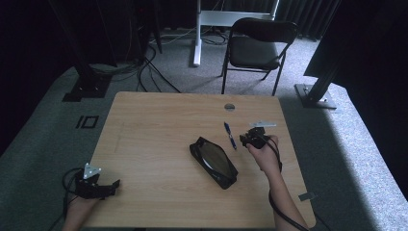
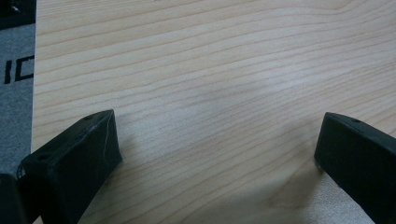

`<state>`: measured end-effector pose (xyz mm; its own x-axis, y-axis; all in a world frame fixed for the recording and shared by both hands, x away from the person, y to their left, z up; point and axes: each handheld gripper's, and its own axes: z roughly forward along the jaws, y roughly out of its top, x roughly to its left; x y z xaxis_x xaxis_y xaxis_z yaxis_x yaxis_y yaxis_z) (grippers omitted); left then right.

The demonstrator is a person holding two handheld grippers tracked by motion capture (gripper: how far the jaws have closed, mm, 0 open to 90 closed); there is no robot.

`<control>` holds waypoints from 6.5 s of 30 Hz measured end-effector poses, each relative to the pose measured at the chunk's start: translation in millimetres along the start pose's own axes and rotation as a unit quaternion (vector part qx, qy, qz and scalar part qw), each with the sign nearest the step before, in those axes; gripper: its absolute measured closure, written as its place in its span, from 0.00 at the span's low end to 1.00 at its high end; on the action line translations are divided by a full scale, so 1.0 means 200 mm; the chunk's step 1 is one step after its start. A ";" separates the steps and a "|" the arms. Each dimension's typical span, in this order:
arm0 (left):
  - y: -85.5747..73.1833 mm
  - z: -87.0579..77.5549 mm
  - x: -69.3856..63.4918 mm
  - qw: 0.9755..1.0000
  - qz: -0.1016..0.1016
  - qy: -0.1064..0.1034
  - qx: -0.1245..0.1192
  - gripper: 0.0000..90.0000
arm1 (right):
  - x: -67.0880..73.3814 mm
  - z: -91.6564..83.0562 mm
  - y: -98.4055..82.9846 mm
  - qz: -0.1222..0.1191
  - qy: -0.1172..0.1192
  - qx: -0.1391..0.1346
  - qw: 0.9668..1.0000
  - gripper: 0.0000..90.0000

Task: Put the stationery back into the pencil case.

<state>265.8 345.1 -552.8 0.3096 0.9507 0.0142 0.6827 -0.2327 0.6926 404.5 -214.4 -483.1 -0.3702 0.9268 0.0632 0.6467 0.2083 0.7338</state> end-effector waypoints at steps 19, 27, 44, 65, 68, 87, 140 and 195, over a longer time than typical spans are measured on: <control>0.00 0.00 0.00 1.000 0.000 0.000 0.000 0.00 | 0.14 -0.16 0.05 -0.035 0.033 -0.018 0.999 0.76; 0.00 0.00 0.00 1.000 0.000 0.000 0.000 0.00 | 0.20 -0.21 0.07 -0.049 0.051 -0.031 0.997 0.76; 0.00 0.00 0.00 1.000 -0.001 0.000 0.000 0.00 | 0.34 -0.30 0.11 -0.080 0.095 -0.042 0.991 0.76; 0.00 0.00 0.00 1.000 -0.001 0.000 -0.001 0.00 | 0.45 -0.28 0.11 -0.130 0.128 -0.031 0.983 0.76; 0.00 0.00 0.00 1.000 -0.001 0.000 -0.001 0.00 | 0.46 -0.26 0.10 -0.136 0.131 -0.024 0.982 0.76; 0.00 0.00 0.00 1.000 0.000 0.000 0.000 0.00 | 0.54 -0.13 0.04 -0.146 0.136 0.022 0.980 0.76; 0.00 0.00 0.00 1.000 0.000 0.000 0.000 0.00 | 0.64 0.18 0.02 -0.164 0.092 0.118 0.975 0.76; 0.00 0.00 0.00 1.000 0.000 0.000 0.000 0.00 | 0.60 0.07 0.09 -0.163 0.101 0.101 0.976 0.71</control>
<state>265.8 345.1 -552.8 0.3093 0.9509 0.0138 0.6829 -0.2321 0.6926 381.1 -94.8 -471.2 -0.6890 0.7248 -0.0049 0.5827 0.5580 0.5908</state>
